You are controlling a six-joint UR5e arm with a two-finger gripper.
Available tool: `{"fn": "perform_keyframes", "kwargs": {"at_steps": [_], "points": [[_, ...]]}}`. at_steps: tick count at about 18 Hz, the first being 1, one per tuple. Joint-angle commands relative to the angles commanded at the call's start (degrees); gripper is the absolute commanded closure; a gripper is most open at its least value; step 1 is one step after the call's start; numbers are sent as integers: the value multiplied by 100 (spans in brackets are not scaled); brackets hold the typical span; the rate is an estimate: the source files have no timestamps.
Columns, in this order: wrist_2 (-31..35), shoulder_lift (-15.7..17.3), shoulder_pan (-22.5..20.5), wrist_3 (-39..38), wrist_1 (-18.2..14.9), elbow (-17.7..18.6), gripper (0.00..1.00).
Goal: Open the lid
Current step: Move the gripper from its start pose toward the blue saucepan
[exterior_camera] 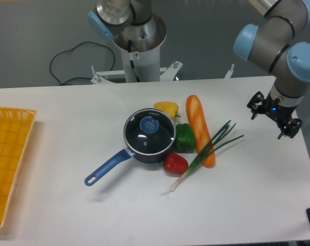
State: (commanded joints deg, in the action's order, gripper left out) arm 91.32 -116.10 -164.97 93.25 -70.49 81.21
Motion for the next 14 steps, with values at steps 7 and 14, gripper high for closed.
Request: {"fn": "perform_keyframes", "kwargs": {"at_steps": [7, 14], "points": [[-44, 114, 87, -26, 122, 61, 0], [-35, 562, 465, -912, 386, 667, 0]]}}
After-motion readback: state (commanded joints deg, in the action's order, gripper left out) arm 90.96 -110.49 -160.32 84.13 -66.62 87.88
